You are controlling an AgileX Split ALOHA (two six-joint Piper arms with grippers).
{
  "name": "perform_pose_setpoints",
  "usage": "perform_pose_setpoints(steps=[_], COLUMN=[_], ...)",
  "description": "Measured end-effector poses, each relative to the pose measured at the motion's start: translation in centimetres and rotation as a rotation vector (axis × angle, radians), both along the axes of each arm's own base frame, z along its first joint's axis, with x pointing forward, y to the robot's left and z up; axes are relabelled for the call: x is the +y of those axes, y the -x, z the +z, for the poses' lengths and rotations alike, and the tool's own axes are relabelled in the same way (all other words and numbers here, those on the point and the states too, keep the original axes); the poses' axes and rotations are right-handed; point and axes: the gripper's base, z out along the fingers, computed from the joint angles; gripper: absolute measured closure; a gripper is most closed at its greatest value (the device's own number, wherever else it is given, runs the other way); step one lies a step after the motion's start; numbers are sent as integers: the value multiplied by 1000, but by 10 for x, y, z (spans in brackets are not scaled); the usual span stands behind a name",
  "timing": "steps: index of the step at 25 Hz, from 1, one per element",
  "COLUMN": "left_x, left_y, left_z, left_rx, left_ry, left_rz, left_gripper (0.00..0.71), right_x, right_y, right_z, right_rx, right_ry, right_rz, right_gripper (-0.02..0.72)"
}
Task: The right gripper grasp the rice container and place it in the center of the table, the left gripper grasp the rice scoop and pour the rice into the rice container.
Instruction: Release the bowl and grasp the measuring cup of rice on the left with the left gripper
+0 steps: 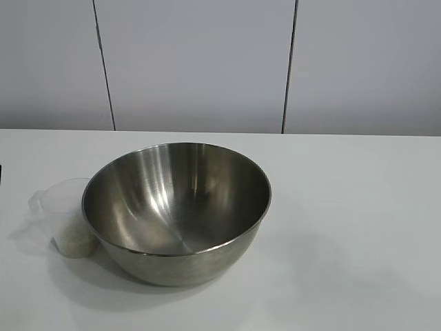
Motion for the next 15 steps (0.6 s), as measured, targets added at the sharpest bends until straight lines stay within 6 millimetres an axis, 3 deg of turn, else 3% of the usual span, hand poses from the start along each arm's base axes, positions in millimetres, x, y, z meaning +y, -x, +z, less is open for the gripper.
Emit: perform_pose_setpoints(steps=[6,15], left_x=[-3,4], left_y=[-10,-23], left_z=[-25,-55], left_rx=[-16,-15], left_ry=[-78,-121], left_rz=[-107,-45], left_gripper=[234,234], right_x=[0,0], right_y=[0,0], right_z=[0,0], right_rx=[-1,-1], right_ry=[-1,-1], right_rz=[0,0], right_gripper=[282,282])
